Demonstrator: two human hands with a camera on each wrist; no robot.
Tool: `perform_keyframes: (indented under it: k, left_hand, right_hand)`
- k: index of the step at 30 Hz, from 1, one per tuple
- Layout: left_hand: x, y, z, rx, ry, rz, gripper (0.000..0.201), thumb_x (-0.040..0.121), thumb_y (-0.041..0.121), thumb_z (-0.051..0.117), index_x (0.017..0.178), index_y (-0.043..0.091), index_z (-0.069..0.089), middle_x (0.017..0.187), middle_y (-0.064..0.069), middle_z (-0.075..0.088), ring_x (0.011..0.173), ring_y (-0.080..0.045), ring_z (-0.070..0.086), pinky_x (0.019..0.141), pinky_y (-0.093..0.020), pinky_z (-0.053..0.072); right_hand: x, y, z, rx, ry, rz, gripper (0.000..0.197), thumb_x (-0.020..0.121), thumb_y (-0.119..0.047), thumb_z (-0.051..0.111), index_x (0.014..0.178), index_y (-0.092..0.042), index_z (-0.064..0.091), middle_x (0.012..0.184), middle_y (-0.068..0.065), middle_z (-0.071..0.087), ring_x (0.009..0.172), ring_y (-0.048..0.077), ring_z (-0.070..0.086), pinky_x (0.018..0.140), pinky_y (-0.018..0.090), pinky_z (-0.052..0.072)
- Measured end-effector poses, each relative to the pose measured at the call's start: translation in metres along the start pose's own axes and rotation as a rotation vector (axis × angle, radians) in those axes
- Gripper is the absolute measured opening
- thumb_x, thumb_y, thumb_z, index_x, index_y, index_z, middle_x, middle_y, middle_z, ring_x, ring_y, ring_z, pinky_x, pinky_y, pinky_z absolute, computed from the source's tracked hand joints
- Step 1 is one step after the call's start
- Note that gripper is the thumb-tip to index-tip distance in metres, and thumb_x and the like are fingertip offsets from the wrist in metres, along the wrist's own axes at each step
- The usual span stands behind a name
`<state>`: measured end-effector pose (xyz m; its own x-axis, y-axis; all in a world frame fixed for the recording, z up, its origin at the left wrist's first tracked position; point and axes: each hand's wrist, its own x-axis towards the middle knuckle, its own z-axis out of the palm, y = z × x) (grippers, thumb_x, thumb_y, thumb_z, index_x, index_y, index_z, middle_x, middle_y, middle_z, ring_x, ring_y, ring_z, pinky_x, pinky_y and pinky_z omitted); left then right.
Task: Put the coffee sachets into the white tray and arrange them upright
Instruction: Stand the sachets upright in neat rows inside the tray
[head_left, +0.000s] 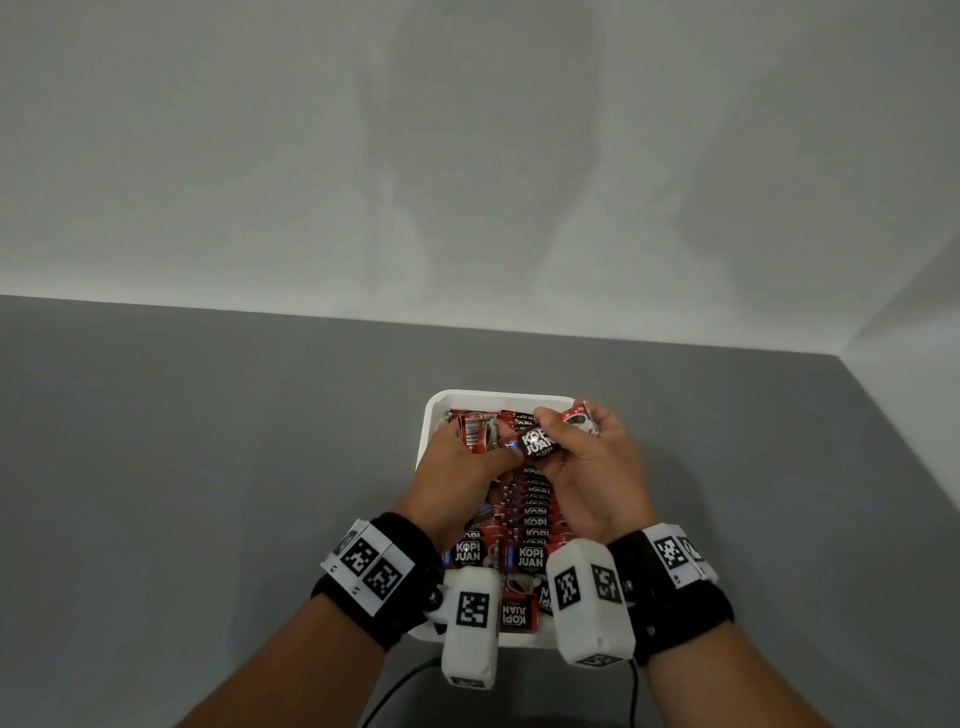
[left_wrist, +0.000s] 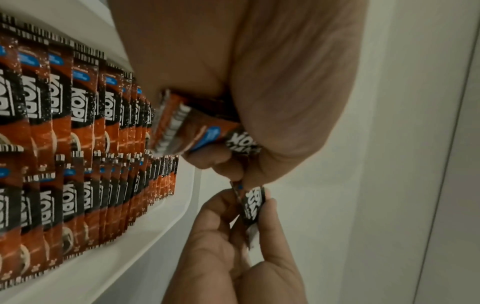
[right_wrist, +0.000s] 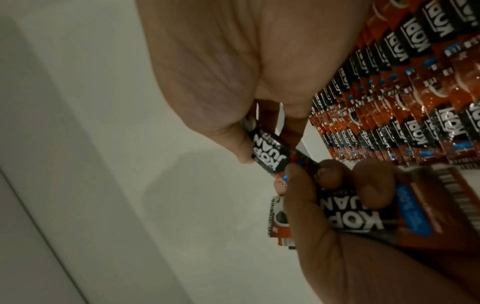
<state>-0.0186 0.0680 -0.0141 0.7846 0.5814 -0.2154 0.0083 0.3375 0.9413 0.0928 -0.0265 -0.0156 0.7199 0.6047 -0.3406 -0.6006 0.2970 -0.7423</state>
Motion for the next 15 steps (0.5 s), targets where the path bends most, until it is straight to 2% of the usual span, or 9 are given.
perform_keyframes:
  k: [2,4,6,7,9,10,11,13,15]
  left_hand:
    - [-0.001,0.000,0.001,0.024,0.039,0.032,0.020,0.088,0.003,0.071,0.108,0.001,0.070,0.100,-0.030,0.072,0.090,-0.045,0.070,0.081,-0.060,0.057]
    - [-0.001,0.000,0.004,0.052,0.054,0.015,0.027,0.085,0.007,0.073,0.108,-0.005,0.066,0.103,-0.035,0.068,0.092,-0.053,0.067,0.087,-0.067,0.053]
    - [-0.002,0.000,0.005,0.020,0.025,-0.024,0.018,0.086,0.001,0.072,0.103,-0.004,0.067,0.097,-0.030,0.071,0.085,-0.048,0.069,0.081,-0.056,0.060]
    - [-0.003,0.001,0.004,-0.026,0.008,-0.069,0.015,0.085,0.001,0.070,0.099,-0.001,0.067,0.090,-0.027,0.068,0.074,-0.040,0.069,0.070,-0.045,0.060]
    - [-0.001,0.001,-0.002,-0.151,-0.007,-0.187,0.018,0.081,0.004,0.059,0.099,0.006,0.065,0.078,-0.018,0.058,0.058,-0.023,0.056,0.055,-0.029,0.047]
    - [0.000,0.000,-0.005,-0.196,-0.003,-0.229,0.023,0.083,0.002,0.052,0.101,0.007,0.065,0.074,-0.014,0.056,0.054,-0.019,0.053,0.051,-0.026,0.045]
    - [0.000,0.000,-0.008,-0.219,-0.012,-0.253,0.026,0.086,-0.001,0.046,0.104,0.005,0.064,0.072,-0.012,0.057,0.053,-0.018,0.054,0.049,-0.026,0.047]
    - [-0.001,0.000,-0.010,-0.198,-0.048,-0.241,0.022,0.092,-0.005,0.046,0.103,0.002,0.064,0.074,-0.014,0.061,0.058,-0.021,0.061,0.053,-0.031,0.056]
    - [-0.004,0.001,-0.007,-0.138,-0.072,-0.184,0.016,0.094,-0.005,0.054,0.103,0.001,0.066,0.083,-0.019,0.066,0.070,-0.026,0.067,0.064,-0.037,0.062]
  right_hand:
    - [-0.001,0.003,-0.001,0.032,0.003,0.009,0.045,0.087,0.004,0.069,0.127,-0.007,0.051,0.115,0.026,0.069,0.108,0.046,0.068,0.094,0.056,0.056]
    - [-0.003,0.004,0.001,0.029,-0.027,0.024,0.027,0.095,0.000,0.061,0.122,0.000,0.055,0.107,0.024,0.070,0.105,0.043,0.069,0.091,0.048,0.059]
    - [-0.004,0.001,0.005,0.026,-0.045,0.041,0.009,0.101,-0.002,0.051,0.106,0.000,0.059,0.091,0.019,0.069,0.086,0.034,0.072,0.077,0.042,0.062]
    - [-0.005,-0.003,0.006,0.042,-0.036,0.053,0.013,0.103,-0.002,0.047,0.096,-0.003,0.059,0.082,0.015,0.067,0.074,0.027,0.070,0.067,0.039,0.061]
    - [-0.004,-0.012,0.006,0.046,0.003,0.088,0.022,0.103,-0.005,0.043,0.085,-0.009,0.055,0.068,0.007,0.060,0.056,0.018,0.061,0.054,0.033,0.055]
    - [-0.006,-0.015,0.006,0.010,0.019,0.115,0.024,0.103,-0.009,0.044,0.081,-0.011,0.053,0.063,0.004,0.056,0.052,0.016,0.056,0.050,0.031,0.051]
    - [-0.006,-0.016,0.005,-0.048,0.023,0.139,0.025,0.102,-0.015,0.046,0.077,-0.014,0.052,0.061,0.002,0.052,0.050,0.016,0.051,0.050,0.029,0.046]
    - [-0.008,-0.016,0.003,-0.231,0.012,0.134,0.028,0.099,-0.026,0.056,0.073,-0.016,0.050,0.057,-0.001,0.046,0.049,0.016,0.043,0.047,0.027,0.039]
    - [-0.012,-0.013,0.004,-0.402,-0.005,0.085,0.022,0.097,-0.022,0.063,0.079,-0.014,0.052,0.049,-0.003,0.047,0.041,0.011,0.043,0.038,0.023,0.035]
